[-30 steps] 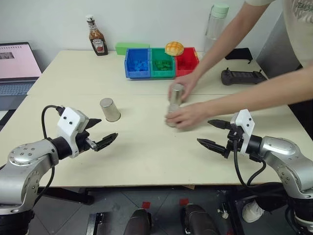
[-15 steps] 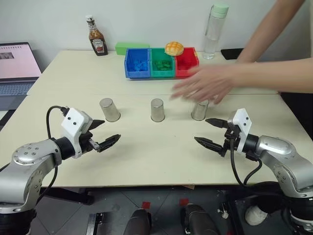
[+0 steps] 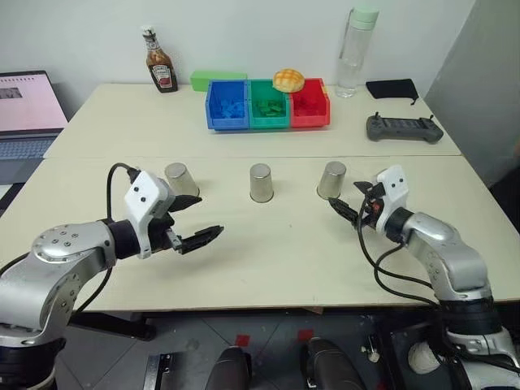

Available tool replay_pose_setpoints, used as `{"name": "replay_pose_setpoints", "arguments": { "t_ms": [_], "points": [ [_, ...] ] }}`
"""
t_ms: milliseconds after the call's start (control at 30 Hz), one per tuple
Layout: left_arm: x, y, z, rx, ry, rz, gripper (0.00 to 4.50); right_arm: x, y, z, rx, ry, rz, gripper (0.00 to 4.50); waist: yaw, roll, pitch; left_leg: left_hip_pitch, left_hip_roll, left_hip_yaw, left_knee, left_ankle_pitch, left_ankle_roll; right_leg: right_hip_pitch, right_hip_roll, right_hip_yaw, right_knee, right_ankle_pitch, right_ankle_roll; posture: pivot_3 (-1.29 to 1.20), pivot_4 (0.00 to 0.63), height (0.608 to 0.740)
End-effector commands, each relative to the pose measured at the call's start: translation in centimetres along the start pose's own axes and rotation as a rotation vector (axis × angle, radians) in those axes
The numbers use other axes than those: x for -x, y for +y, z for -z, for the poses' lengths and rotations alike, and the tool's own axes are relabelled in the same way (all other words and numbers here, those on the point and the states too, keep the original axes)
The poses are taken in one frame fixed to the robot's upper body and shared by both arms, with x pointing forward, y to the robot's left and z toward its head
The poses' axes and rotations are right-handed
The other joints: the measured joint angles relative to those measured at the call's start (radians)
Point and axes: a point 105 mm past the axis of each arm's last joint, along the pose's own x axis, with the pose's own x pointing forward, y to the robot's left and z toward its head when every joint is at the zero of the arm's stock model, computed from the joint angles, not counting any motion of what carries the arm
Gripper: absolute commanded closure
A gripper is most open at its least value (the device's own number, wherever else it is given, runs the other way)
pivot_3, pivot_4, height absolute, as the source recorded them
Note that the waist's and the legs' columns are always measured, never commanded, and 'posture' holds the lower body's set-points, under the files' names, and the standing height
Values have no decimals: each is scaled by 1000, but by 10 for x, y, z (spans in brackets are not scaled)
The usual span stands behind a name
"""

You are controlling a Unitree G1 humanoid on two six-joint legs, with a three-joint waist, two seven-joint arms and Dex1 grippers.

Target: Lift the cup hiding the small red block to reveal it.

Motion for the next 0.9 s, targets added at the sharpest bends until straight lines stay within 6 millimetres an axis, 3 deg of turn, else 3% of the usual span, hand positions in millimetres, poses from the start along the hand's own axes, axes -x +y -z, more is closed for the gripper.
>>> {"name": "replay_pose_setpoints", "arguments": {
  "t_ms": [33, 367, 600, 700, 833, 900],
  "points": [
    [-1, 1, -6, -31, -7, -3, 0, -16, -15, -4, -31, -59, 78, 3, 0, 0, 0, 0, 0, 0, 0, 0, 0, 0, 0, 0, 0, 0, 0, 0, 150, 740],
    [0, 3, -6, -23, -8, -17, 0, -60, -17, 5, -79, -78, 117, 3, -2, 0, 0, 0, 0, 0, 0, 0, 0, 0, 0, 0, 0, 0, 0, 0, 150, 740],
    [2, 4, -5, -18, -2, -26, 0, -77, -19, 8, -62, -81, 136, 3, -11, 0, 0, 0, 0, 0, 0, 0, 0, -1, 0, 0, 0, 0, 0, 0, 150, 740],
    [2, 4, -4, -18, 2, -29, 0, -79, -21, 7, -56, -95, 145, 489, -12, 0, 0, 0, 0, 0, 0, 0, 0, -1, 0, 0, 0, 0, 0, 0, 150, 740],
    [3, 4, -3, -17, 5, -34, 0, -79, -19, 4, -50, -114, 119, 1501, -15, 0, 0, 0, 0, 0, 0, 0, 0, -1, 0, 0, 0, 0, 0, 0, 150, 740],
    [3, 3, -3, -16, 5, -32, 0, -77, -20, -1, -37, -135, 119, 1688, -16, 0, 0, 0, 0, 0, 0, 0, 0, -1, 0, 0, 0, 0, 0, 0, 150, 740]
  ]
}}
